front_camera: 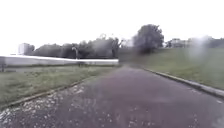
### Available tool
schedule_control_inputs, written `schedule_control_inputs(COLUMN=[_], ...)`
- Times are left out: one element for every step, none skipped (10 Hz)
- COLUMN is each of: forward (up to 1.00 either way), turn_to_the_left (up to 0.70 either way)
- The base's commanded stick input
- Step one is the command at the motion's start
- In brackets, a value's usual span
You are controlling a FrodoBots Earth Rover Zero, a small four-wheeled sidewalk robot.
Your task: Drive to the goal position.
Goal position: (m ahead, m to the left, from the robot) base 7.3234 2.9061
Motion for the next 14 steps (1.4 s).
schedule_control_inputs(forward=[0.70, 0.70, 0.70, 0.70, 0.70, 0.70, 0.70, 0.70, 0.70, 0.70, 0.70, 0.70, 0.70, 0.70], turn_to_the_left=[0.00, 0.00, 0.00, 0.00, 0.00, 0.00, 0.00, 0.00, 0.00, 0.00, 0.00, 0.00, 0.00, -0.14])
